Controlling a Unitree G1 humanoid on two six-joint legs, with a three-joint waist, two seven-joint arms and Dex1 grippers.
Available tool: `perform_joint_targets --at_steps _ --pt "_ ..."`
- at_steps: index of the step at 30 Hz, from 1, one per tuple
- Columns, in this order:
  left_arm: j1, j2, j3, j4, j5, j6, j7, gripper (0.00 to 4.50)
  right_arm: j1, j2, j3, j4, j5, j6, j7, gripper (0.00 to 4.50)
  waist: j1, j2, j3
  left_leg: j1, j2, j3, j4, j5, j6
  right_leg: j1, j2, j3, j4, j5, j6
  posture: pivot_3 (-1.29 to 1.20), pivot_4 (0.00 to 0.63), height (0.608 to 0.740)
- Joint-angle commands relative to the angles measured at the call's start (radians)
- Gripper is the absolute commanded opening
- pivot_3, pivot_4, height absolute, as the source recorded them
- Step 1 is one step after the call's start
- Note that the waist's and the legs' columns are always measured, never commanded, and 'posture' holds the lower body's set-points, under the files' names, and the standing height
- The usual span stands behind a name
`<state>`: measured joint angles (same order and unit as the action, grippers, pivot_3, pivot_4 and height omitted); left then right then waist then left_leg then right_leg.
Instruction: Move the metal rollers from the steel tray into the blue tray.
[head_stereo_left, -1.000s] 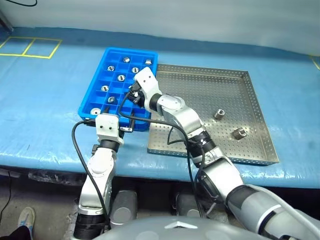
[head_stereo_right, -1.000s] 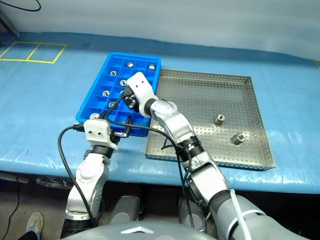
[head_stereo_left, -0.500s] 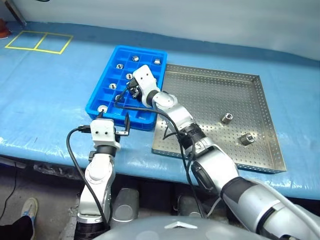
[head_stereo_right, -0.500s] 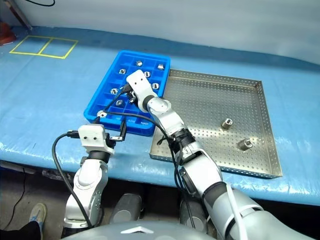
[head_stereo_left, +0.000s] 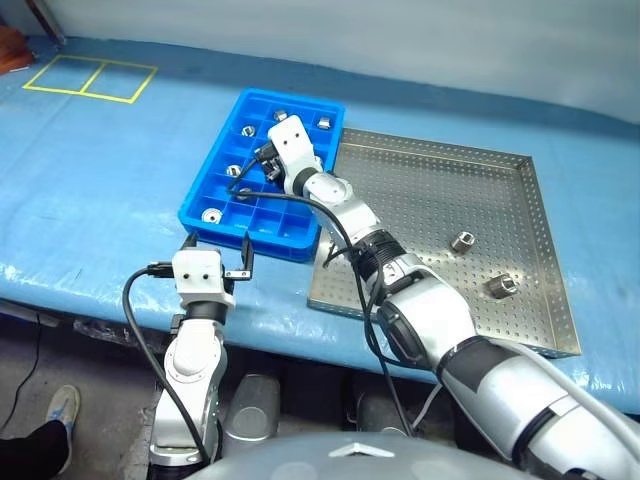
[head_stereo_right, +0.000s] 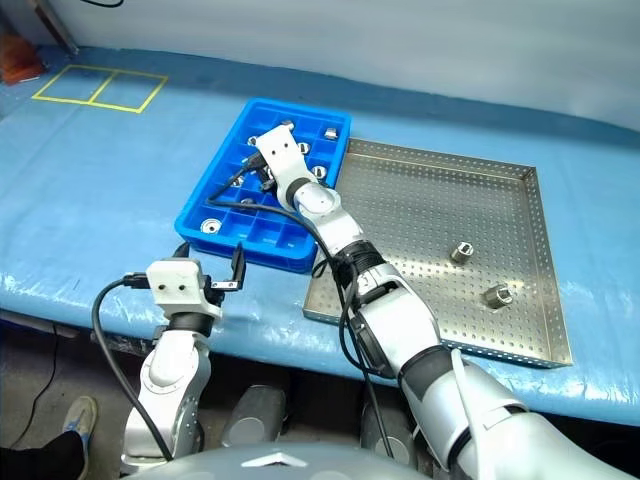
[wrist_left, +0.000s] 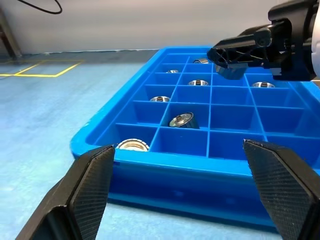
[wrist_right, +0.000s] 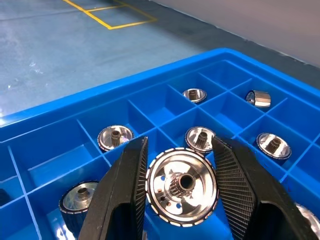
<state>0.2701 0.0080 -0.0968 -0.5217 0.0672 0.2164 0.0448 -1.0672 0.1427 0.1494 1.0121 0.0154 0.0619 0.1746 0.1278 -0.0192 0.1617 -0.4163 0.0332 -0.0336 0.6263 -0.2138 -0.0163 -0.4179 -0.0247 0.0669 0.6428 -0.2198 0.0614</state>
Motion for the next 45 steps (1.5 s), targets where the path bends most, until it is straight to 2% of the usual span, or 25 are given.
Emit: perform_joint_targets --at_steps 1,17,30,45 --pt "0.015 -0.008 -0.006 -0.064 0.012 -0.003 0.011 4.5 -0.042 0.05 -0.013 0.01 -0.006 -0.041 0.008 1.65 0.01 0.0 0.0 0.0 0.0 0.0 0.0 0.0 0.0 0.0 0.0 0.0 0.0 0.0 0.0 0.48 0.15 0.74" --pt "0.044 -0.004 -0.029 -0.071 0.028 -0.007 0.007 4.5 -0.081 -0.008 -0.029 0.118 -0.066 -0.117 -0.063 1.65 0.082 0.0 0.0 -0.001 0.003 0.0 0.0 0.0 -0.001 -0.003 0.002 -0.001 0.0 -0.003 -0.005 0.51 0.15 0.74" --pt "0.033 0.0 -0.026 -0.067 0.025 -0.005 -0.001 4.5 -0.099 -0.063 -0.037 0.17 -0.131 -0.141 -0.137 1.65 0.132 0.0 0.0 -0.011 0.003 0.001 0.0 0.001 -0.006 -0.012 0.002 -0.001 0.001 0.0 -0.001 0.49 0.15 0.74" --pt "0.006 0.008 -0.028 -0.055 0.02 -0.001 -0.016 4.5 -0.078 -0.114 -0.049 0.185 -0.149 -0.075 -0.111 1.65 0.141 0.0 0.0 -0.011 0.003 0.001 0.001 0.002 -0.007 -0.012 0.003 -0.001 0.001 0.0 -0.001 0.45 0.15 0.74"
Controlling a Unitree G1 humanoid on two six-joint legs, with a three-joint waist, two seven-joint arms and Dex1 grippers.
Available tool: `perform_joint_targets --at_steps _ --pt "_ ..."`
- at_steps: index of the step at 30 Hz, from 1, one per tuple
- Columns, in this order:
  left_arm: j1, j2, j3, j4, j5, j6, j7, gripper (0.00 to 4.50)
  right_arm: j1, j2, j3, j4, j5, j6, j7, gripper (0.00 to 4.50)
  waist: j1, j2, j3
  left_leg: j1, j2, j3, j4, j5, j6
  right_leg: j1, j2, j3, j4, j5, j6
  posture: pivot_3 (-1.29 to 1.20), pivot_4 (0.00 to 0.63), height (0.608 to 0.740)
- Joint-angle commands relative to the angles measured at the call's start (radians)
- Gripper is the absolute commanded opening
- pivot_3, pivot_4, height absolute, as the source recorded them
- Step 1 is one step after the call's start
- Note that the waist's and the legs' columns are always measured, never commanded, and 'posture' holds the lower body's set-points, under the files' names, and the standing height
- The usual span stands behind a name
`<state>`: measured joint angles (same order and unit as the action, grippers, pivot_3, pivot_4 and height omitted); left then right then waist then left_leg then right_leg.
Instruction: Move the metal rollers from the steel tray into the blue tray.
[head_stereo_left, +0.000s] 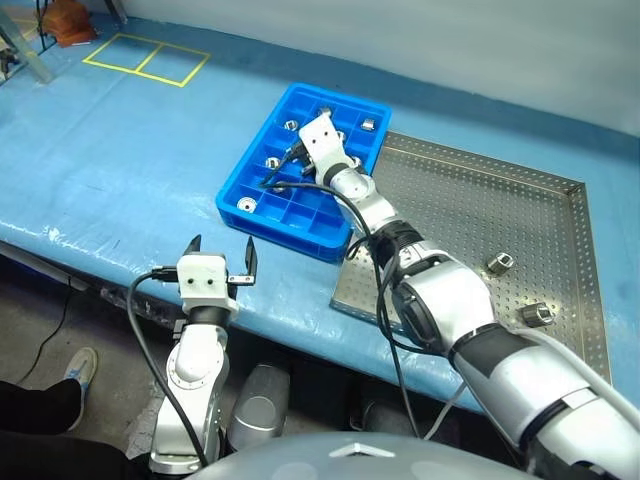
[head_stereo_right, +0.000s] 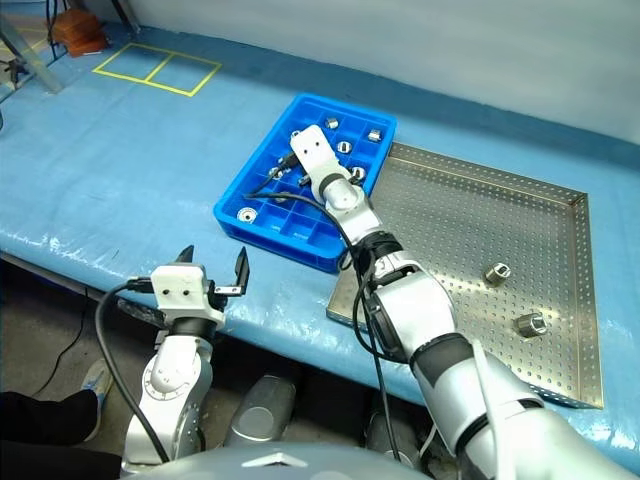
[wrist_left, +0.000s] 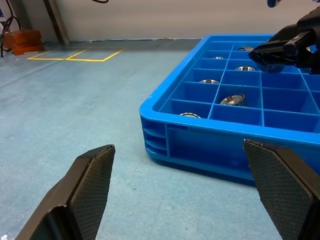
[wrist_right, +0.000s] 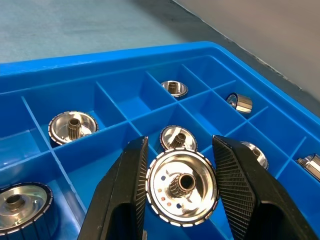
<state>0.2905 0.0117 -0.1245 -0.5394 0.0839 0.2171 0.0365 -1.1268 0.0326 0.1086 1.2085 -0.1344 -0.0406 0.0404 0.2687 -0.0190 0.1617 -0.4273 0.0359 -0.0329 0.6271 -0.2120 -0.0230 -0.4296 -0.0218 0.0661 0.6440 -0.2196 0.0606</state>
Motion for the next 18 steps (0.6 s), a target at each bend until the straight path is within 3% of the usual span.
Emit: perform_joint_targets --at_steps 1,3,4,9,13,18 --pt "-0.018 0.004 0.0 -0.036 0.004 -0.001 -0.008 4.5 -0.014 -0.004 -0.007 -0.008 0.001 0.042 0.038 1.65 -0.001 0.0 0.0 0.0 0.0 0.0 0.0 0.0 0.0 0.0 0.0 0.0 0.0 0.0 0.0 0.45 0.15 0.74" --pt "-0.023 0.005 0.0 -0.033 0.003 0.001 -0.01 4.5 -0.002 0.002 -0.018 -0.011 0.017 0.06 0.068 1.65 -0.002 0.0 0.0 0.0 0.0 0.0 0.0 0.0 0.0 0.0 0.0 0.0 0.0 0.0 0.0 0.45 0.15 0.74" --pt "-0.024 0.005 0.001 -0.033 0.003 0.001 -0.011 4.5 0.005 0.005 -0.025 -0.017 0.026 0.066 0.078 2.38 -0.002 0.0 0.0 0.0 0.0 0.0 0.0 0.0 0.0 0.0 0.0 0.0 0.0 0.0 0.0 0.45 0.15 0.74" --pt "-0.03 0.009 0.004 -0.029 0.0 0.004 -0.018 4.5 0.027 0.005 -0.049 -0.053 0.052 0.056 0.107 3.9 -0.005 0.0 0.0 0.0 0.0 0.0 0.0 0.0 0.0 0.0 0.0 0.0 0.0 0.0 0.0 0.43 0.15 0.74" --pt "-0.079 0.017 0.0 -0.002 -0.018 0.003 -0.042 4.5 0.093 -0.022 -0.093 -0.218 0.111 0.043 0.168 3.9 -0.009 0.0 0.0 0.0 0.0 0.0 0.001 0.0 0.0 0.001 0.0 0.0 0.001 0.001 0.0 0.35 0.15 0.74" --pt "-0.204 0.025 -0.035 0.092 -0.054 -0.009 -0.118 4.5 0.324 -0.124 -0.136 -0.706 0.176 0.23 0.224 3.9 -0.02 0.002 0.0 -0.001 -0.001 -0.001 0.005 0.001 -0.001 0.002 0.0 0.0 -0.001 0.002 0.003 0.21 0.15 0.74"
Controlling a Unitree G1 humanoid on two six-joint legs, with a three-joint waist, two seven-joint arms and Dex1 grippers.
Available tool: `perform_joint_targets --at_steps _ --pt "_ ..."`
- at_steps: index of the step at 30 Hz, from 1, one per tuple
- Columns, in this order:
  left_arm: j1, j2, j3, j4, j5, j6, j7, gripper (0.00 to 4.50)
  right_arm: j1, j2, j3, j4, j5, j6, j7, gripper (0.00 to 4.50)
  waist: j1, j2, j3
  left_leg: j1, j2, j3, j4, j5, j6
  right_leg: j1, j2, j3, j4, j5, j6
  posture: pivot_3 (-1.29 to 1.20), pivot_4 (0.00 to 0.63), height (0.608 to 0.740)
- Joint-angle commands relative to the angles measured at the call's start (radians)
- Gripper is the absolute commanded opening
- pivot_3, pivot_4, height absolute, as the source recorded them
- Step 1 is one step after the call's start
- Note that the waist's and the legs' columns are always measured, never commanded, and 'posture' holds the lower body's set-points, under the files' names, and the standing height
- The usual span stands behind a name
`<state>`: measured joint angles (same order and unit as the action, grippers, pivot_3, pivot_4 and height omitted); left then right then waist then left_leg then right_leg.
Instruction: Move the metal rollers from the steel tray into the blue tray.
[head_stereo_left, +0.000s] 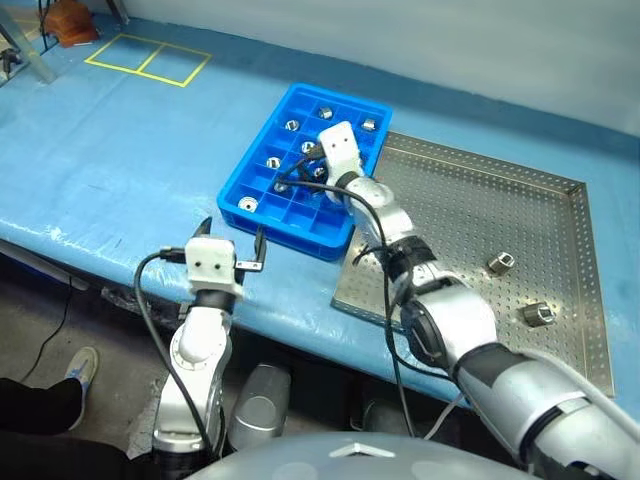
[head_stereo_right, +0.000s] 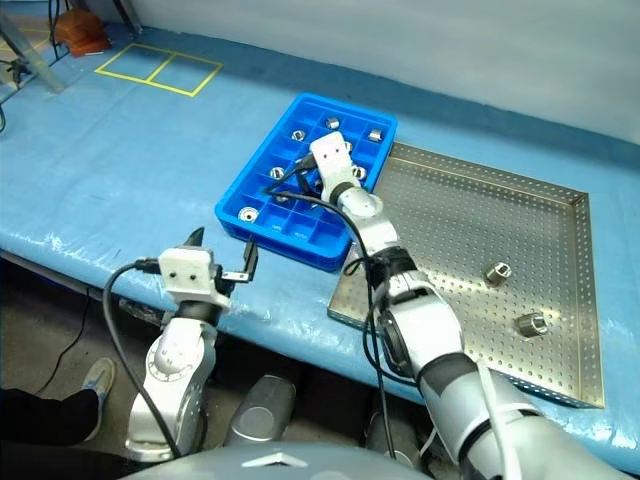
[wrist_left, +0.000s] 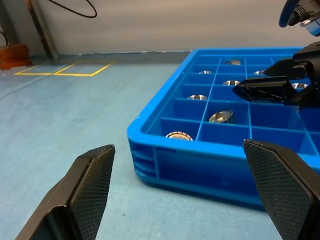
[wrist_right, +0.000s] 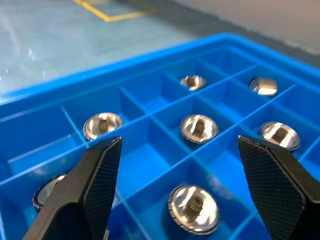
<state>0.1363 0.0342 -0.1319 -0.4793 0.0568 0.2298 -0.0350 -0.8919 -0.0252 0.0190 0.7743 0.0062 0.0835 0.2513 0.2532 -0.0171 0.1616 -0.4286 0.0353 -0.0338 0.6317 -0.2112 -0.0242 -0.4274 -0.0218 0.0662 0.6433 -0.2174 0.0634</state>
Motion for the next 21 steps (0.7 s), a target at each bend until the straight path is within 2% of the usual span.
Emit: perform_joint_targets --at_steps 1,7,13,18,21 --pt "-0.065 0.002 -0.028 0.045 -0.033 -0.025 -0.057 4.5 0.126 -0.083 -0.051 -0.345 0.039 0.148 0.009 3.9 -0.012 0.001 -0.001 0.0 -0.001 0.0 0.001 0.0 0.0 0.001 0.0 0.0 0.0 0.0 0.001 0.19 0.15 0.74" --pt "-0.188 0.021 -0.056 0.129 -0.085 -0.054 -0.171 4.5 0.365 -0.199 -0.153 -0.71 0.065 0.37 -0.047 3.9 -0.126 0.005 -0.003 0.0 -0.001 0.0 0.005 0.0 0.001 0.002 -0.001 0.001 0.001 0.001 0.001 0.05 0.15 0.74" --pt "-0.255 0.029 -0.078 0.203 -0.094 -0.07 -0.228 4.5 0.479 -0.264 -0.268 -0.883 0.075 0.55 -0.128 3.9 -0.263 0.009 -0.005 0.001 0.0 0.002 0.01 -0.001 0.003 0.003 -0.001 0.003 0.002 0.003 0.003 -0.04 0.15 0.74" --pt "-0.279 0.026 -0.094 0.234 -0.094 -0.086 -0.257 4.5 0.543 -0.303 -0.307 -0.964 0.138 0.72 -0.081 3.9 -0.314 0.009 -0.005 0.01 0.001 0.001 0.014 -0.001 0.004 0.013 0.001 0.005 0.004 0.001 0.004 -0.07 0.15 0.74" --pt "-0.278 0.025 -0.096 0.235 -0.099 -0.09 -0.27 4.5 0.594 -0.305 -0.326 -1.016 0.17 0.792 -0.072 3.9 -0.327 0.009 -0.005 0.014 0.001 0.003 0.015 -0.001 0.005 0.018 0.001 0.007 0.004 -0.002 0.003 -0.08 0.15 0.74"
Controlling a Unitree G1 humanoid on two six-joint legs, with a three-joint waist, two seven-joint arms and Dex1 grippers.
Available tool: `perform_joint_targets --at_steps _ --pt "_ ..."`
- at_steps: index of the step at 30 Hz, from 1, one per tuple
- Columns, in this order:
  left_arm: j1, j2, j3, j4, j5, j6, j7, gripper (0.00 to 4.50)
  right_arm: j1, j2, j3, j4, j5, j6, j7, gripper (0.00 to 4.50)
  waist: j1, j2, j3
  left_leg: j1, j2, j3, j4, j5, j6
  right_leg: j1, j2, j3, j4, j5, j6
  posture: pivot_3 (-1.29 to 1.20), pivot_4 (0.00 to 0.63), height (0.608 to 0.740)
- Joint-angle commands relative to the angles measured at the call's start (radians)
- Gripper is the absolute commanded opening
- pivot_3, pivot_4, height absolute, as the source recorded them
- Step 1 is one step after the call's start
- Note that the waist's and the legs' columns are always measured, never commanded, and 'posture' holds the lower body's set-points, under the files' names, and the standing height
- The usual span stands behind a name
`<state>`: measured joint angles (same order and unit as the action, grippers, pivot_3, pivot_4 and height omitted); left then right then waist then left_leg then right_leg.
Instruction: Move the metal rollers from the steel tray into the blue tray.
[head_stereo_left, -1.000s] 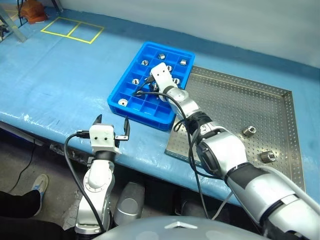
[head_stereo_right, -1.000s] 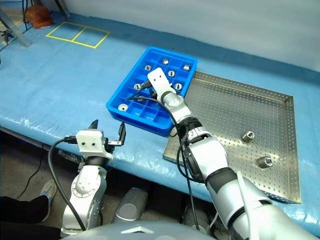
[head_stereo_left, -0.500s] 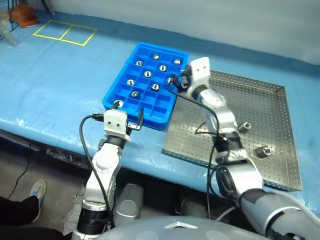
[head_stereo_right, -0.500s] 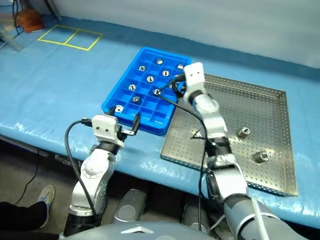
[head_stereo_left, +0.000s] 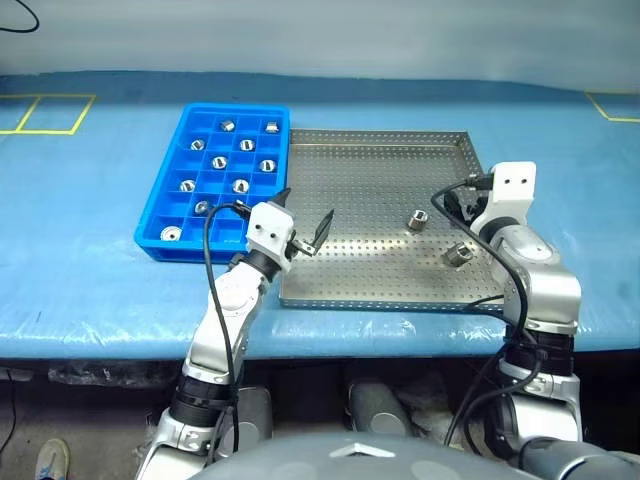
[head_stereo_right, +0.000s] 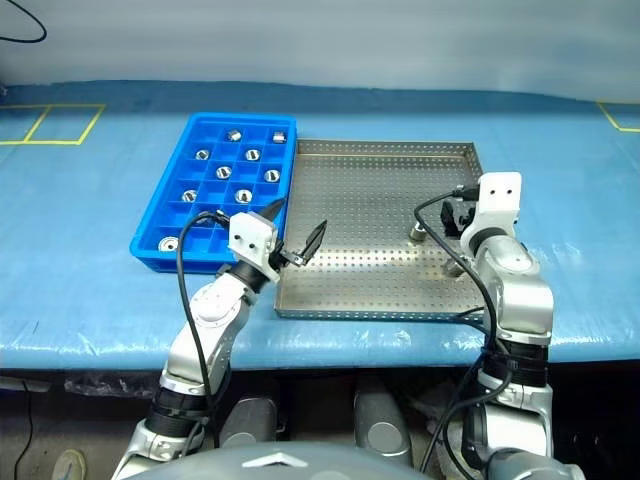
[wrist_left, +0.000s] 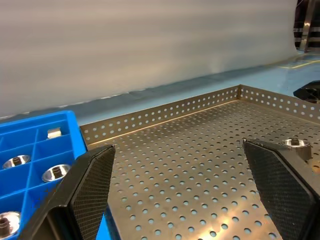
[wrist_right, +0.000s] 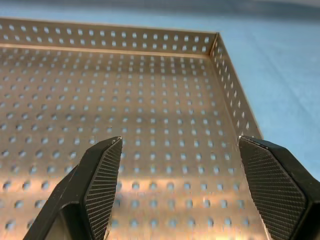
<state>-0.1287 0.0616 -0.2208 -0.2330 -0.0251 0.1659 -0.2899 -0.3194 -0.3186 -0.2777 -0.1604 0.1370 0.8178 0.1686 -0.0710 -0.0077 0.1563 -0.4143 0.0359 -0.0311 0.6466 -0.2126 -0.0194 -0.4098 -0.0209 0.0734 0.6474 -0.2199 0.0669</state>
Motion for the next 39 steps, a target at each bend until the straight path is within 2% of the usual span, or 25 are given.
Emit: perform_joint_targets --at_steps 1,13,16,21,29,33,39 --pt "-0.011 -0.003 -0.007 -0.014 -0.022 -0.025 -0.02 4.5 0.038 -0.008 -0.038 -0.093 0.048 0.079 0.009 3.9 -0.004 0.0 0.0 0.0 0.0 0.0 0.0 0.0 0.0 0.0 0.0 0.001 0.0 0.0 0.001 -0.08 0.15 0.74" --pt "0.0 0.003 -0.007 -0.025 -0.03 -0.021 -0.024 4.5 0.193 -0.028 -0.065 -0.136 0.11 0.221 0.028 3.9 -0.006 0.0 0.0 0.0 -0.001 0.002 0.001 0.0 0.001 0.0 0.0 0.004 -0.001 0.002 0.003 -0.09 0.15 0.74" --pt "-0.001 0.001 -0.009 -0.026 -0.03 -0.019 -0.022 4.5 0.207 -0.013 -0.058 -0.109 0.113 0.196 0.023 3.31 -0.008 0.0 0.0 0.0 -0.001 0.003 0.001 0.0 0.001 -0.001 0.0 0.005 -0.001 0.002 0.003 -0.09 0.15 0.74" --pt "0.0 0.004 -0.01 -0.026 -0.027 -0.018 -0.022 4.5 0.213 0.007 -0.044 -0.107 0.127 0.149 0.035 1.74 -0.009 0.0 0.0 0.0 0.0 0.003 0.001 0.0 0.001 -0.001 0.0 0.005 -0.001 0.002 0.003 -0.09 0.15 0.74" --pt "0.008 0.009 -0.008 -0.034 -0.023 -0.015 -0.012 4.5 0.179 0.013 -0.006 -0.142 0.121 0.0 0.042 1.68 -0.011 0.0 0.0 -0.001 0.0 0.005 0.001 0.0 0.002 -0.002 0.0 0.006 -0.002 0.002 0.004 -0.07 0.15 0.74" --pt "0.033 0.009 0.005 -0.062 -0.016 -0.015 0.014 4.5 0.084 0.041 0.052 -0.195 0.154 -0.056 0.067 1.68 -0.016 0.0 0.001 0.0 0.0 0.007 0.0 0.0 0.002 -0.003 0.0 0.008 -0.002 0.002 0.004 -0.02 0.15 0.74" --pt "0.15 0.0 0.02 -0.155 0.019 0.0 0.104 4.5 -0.102 0.123 0.234 -0.167 0.163 -0.101 0.12 1.68 0.002 0.0 0.001 -0.001 0.0 0.005 -0.001 -0.001 0.003 -0.003 0.001 0.007 -0.002 0.002 0.004 0.06 0.15 0.74"
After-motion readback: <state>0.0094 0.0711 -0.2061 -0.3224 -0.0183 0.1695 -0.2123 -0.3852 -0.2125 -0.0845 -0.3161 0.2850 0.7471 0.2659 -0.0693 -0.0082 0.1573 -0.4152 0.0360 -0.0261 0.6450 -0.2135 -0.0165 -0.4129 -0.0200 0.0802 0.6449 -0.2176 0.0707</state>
